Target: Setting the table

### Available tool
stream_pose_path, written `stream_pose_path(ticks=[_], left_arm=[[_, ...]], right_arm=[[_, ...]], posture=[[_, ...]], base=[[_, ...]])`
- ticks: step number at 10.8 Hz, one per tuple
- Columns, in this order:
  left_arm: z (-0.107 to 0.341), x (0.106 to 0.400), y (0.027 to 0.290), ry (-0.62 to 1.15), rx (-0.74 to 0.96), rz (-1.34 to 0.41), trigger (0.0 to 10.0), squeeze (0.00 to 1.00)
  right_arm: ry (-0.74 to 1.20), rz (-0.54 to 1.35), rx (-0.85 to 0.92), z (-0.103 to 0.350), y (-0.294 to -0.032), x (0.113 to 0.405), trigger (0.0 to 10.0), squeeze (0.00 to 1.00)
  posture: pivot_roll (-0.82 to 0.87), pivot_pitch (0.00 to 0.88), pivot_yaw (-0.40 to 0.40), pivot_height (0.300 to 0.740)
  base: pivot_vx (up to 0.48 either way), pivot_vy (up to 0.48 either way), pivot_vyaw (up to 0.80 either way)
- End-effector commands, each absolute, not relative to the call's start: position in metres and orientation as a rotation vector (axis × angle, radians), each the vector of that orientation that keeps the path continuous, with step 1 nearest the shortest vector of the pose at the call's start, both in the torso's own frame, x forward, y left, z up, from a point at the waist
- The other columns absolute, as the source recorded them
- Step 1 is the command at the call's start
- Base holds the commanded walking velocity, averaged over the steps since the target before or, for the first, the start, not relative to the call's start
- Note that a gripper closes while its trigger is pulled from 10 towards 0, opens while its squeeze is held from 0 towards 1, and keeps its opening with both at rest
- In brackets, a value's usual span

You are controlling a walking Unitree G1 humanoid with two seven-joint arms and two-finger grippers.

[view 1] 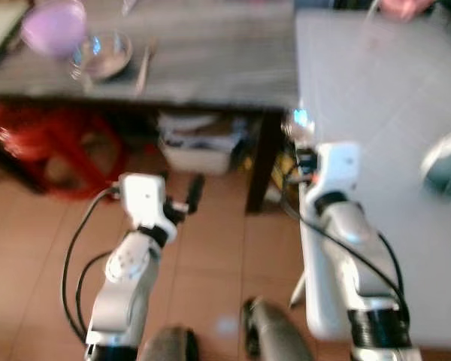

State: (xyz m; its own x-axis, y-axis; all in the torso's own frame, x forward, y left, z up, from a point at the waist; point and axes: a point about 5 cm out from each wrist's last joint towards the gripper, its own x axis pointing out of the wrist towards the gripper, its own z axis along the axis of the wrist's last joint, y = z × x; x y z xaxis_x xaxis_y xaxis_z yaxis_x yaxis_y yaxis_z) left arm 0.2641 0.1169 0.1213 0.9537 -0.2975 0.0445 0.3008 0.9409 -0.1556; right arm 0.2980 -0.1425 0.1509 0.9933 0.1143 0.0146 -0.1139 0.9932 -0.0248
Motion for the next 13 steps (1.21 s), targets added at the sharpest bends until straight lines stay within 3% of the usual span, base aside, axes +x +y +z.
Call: stream_pose_path(ticks=[1,2,3,7,11,13], left_arm=[[0.1189,0.2625,0.1257,-0.015,-0.141,-0.279,10.0,0.0],[0.12,0.2647,0.1265,-0.02,-0.141,-0.276,10.0,0.0],[0.1203,0.2654,0.1273,-0.024,-0.138,-0.272,10.0,0.0],[0.1219,0.2646,0.1243,-0.044,-0.1,-0.283,10.0,0.0],[0.1238,0.2641,0.1247,-0.053,-0.12,-0.284,10.0,0.0],[0.1257,0.2607,0.1264,-0.071,-0.122,-0.278,10.0,0.0]], right_arm=[[-0.031,0.133,-0.014,0.1524,-0.1355,0.2967,0.0,0.0],[-0.033,0.135,-0.012,0.1521,-0.1355,0.2962,2.6,0.0],[-0.033,0.137,-0.016,0.152,-0.1353,0.2962,10.0,0.0],[-0.04,0.142,-0.022,0.153,-0.1344,0.2969,10.0,0.0],[-0.053,0.129,-0.024,0.155,-0.1342,0.2982,10.0,0.0],[-0.065,0.118,-0.031,0.1563,-0.1351,0.2988,10.0,0.0]], posture=[[-0.07,0.2,0.02,0.74],[-0.07,0.199,0.019,0.74],[-0.07,0.199,0.02,0.74],[-0.07,0.201,0.024,0.74],[-0.07,0.205,0.026,0.74],[-0.06,0.206,0.023,0.74]], base=[[0.401,0.259,0.0],[0.319,0.36,0.0],[0.3,0.375,0.0],[0.317,0.357,0.0],[0.415,0.0,0.0],[0.0,0.0,0.0]])
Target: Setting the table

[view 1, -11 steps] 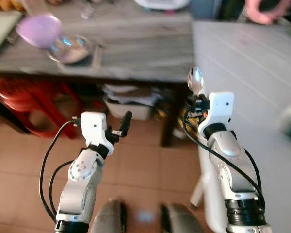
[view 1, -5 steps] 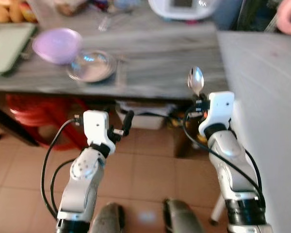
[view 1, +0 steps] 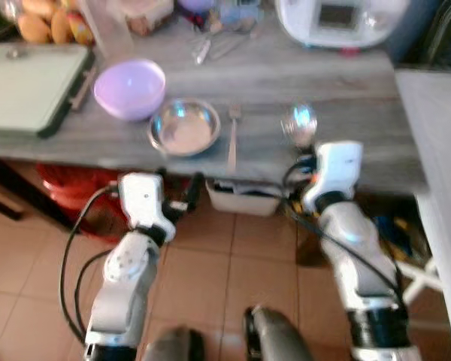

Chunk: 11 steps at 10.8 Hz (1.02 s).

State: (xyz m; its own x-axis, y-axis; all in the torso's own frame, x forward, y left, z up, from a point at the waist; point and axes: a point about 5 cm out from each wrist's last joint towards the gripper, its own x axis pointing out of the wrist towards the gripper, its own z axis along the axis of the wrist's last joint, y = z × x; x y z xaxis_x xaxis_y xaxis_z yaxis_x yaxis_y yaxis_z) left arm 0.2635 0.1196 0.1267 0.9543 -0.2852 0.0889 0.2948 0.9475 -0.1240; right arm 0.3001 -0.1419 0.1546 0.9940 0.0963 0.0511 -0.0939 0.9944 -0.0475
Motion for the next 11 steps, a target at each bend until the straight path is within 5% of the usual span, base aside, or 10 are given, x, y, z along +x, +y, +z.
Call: stream_pose_path(ticks=[1,8,11], left_arm=[[0.125,0.259,0.127,-0.065,-0.131,-0.263,10.0,0.0],[0.124,0.255,0.126,-0.058,-0.127,-0.274,10.0,0.0],[0.122,0.252,0.128,-0.039,-0.112,-0.273,10.0,0.0]], right_arm=[[-0.081,0.088,-0.051,0.159,-0.139,0.3,10.0,0.0],[-0.101,-0.04,-0.009,0.167,-0.161,0.314,10.0,0.0],[-0.046,-0.044,0.156,0.167,-0.15,0.33,10.0,0.0]], posture=[[-0.06,0.205,0.022,0.74],[-0.06,0.215,0.018,0.74],[-0.05,0.232,0.025,0.74]], base=[[0.0,0.0,0.0],[0.0,0.0,-0.2],[0.0,0.0,0.0]])
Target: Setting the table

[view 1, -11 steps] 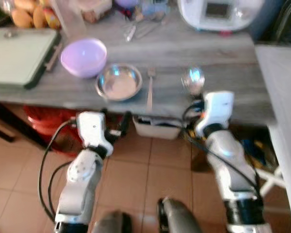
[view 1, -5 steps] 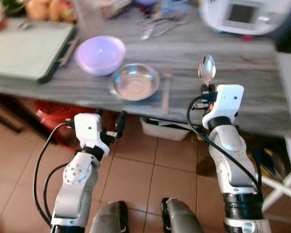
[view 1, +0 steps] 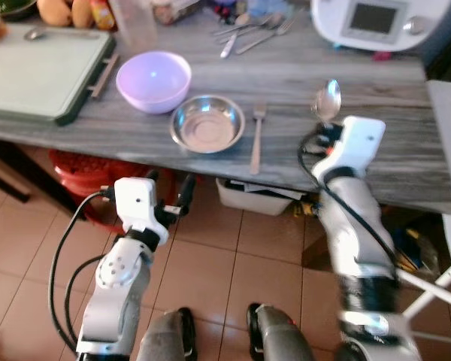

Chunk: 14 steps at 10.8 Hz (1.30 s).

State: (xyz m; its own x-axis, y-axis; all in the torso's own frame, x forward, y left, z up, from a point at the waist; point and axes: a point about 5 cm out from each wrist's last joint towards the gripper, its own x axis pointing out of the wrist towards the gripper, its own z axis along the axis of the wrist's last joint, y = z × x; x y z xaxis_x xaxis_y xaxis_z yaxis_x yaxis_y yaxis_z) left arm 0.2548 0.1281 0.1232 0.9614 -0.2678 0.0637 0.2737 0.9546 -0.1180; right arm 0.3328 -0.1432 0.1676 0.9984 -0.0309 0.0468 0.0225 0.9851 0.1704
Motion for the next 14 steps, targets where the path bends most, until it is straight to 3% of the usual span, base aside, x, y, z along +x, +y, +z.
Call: stream_pose_path(ticks=[1,3,8,14], left_arm=[[0.123,0.251,0.128,-0.04,-0.112,-0.276,10.0,0.0],[0.125,0.251,0.129,-0.041,-0.109,-0.271,10.0,0.0],[0.122,0.249,0.126,-0.028,-0.114,-0.276,10.0,0.0],[0.121,0.248,0.124,-0.017,-0.122,-0.283,10.0,0.0]], right_arm=[[-0.029,-0.04,0.211,0.166,-0.141,0.335,10.0,0.0],[-0.019,-0.014,0.227,0.166,-0.127,0.337,10.0,0.0],[0.026,-0.108,0.284,0.161,-0.138,0.341,10.0,0.0],[0.093,-0.091,0.378,0.16,-0.117,0.352,10.0,0.0]], posture=[[-0.04,0.243,0.022,0.74],[-0.03,0.245,0.018,0.74],[-0.04,0.259,0.007,0.74],[-0.04,0.273,-0.003,0.74]], base=[[0.0,0.0,0.0],[0.0,0.0,0.0],[0.0,0.0,0.0],[0.0,0.0,0.0]])
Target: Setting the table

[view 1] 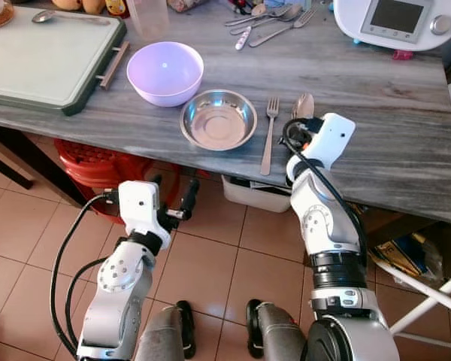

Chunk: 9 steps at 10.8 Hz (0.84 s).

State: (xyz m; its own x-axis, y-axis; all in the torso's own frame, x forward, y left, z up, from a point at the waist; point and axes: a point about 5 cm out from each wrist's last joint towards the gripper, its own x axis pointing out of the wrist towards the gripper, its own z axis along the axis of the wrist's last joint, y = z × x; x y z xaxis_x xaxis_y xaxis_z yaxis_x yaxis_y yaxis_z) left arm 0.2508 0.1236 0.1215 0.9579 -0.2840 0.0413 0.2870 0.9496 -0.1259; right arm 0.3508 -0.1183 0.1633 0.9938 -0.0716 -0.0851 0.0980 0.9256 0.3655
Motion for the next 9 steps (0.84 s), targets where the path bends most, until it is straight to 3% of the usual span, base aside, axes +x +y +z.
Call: stream_pose_path(ticks=[1,9], left_arm=[[0.1211,0.2482,0.1238,-0.015,-0.123,-0.283,10.0,0.0],[0.1199,0.2476,0.1231,-0.006,-0.122,-0.29,10.0,0.0]], right_arm=[[0.099,-0.099,0.388,0.1593,-0.1191,0.3524,10.0,0.0],[0.124,-0.064,0.415,0.1605,-0.1134,0.3612,10.0,0.0]], posture=[[-0.04,0.274,-0.003,0.74],[-0.04,0.271,-0.002,0.74]], base=[[0.0,0.0,0.0],[0.0,0.0,0.0]])
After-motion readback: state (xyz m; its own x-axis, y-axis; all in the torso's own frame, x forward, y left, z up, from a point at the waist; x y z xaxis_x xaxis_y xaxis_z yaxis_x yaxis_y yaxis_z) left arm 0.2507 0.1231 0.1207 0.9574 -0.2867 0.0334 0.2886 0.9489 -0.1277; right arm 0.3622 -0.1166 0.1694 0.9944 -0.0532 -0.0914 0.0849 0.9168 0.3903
